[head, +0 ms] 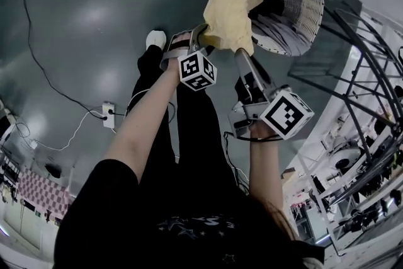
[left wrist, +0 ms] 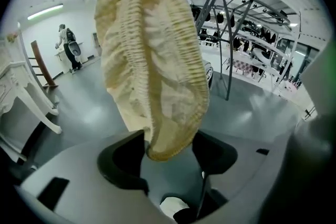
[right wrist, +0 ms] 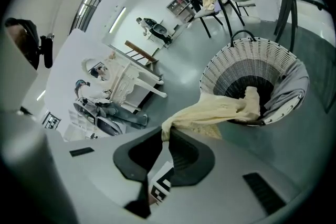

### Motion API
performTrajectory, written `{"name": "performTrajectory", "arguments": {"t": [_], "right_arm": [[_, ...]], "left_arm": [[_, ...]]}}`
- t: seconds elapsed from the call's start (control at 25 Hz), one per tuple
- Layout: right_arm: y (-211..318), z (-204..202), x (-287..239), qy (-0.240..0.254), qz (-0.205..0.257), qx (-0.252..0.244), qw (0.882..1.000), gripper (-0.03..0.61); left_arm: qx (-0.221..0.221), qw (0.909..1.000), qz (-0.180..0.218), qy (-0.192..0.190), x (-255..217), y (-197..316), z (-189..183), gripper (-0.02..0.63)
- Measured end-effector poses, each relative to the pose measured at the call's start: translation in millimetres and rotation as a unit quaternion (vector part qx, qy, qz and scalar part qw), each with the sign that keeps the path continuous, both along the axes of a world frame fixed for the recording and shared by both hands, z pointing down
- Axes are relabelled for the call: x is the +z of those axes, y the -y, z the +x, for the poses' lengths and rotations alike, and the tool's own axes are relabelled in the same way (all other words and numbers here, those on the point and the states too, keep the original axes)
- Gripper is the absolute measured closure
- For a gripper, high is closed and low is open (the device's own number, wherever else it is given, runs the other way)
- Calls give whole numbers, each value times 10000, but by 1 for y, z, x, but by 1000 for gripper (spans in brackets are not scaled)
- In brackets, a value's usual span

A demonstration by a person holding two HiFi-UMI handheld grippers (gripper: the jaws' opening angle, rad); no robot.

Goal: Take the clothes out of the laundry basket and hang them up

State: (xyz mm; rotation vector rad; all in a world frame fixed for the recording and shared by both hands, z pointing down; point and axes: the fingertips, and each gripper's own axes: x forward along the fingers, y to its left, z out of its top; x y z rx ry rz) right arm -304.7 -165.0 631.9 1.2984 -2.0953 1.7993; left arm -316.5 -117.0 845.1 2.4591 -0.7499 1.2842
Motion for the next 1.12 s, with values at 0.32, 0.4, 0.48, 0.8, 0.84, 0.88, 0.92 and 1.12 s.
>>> {"name": "performTrajectory", "arguments": {"t": [0.32,0.4,0.48,0.8,0.84,0.88,0.92,1.12], "right_arm": [[-3,32,9,-220,-174,296,9992,531],[-15,42,17,-461,-433,288,9976,529],[-26,50,19,-645,-662,222,9955,529],[-55,63,20,-551,-1076,446,9917,524],[-58,66,21,-656,-1048,415,9915,522],[-61,68,20,-734,-1003,393,9915,515],[-63,70,19,-759,-957,393,9917,506],[-75,83,10,-583,-857,559,9930,445]], "left_arm": [[-184,9995,231,65,-31,5,-43,560],[-201,9993,311,-25,-55,6,-53,561],[-126,9987,475,-102,-88,10,-61,561],[1010,9892,1063,20,-196,26,-61,563],[1176,9867,1119,51,-204,25,-56,561],[1343,9836,1201,103,-212,25,-52,562],[1498,9801,1294,168,-218,25,-48,563],[1780,9740,1389,208,-237,30,-40,561]]}}
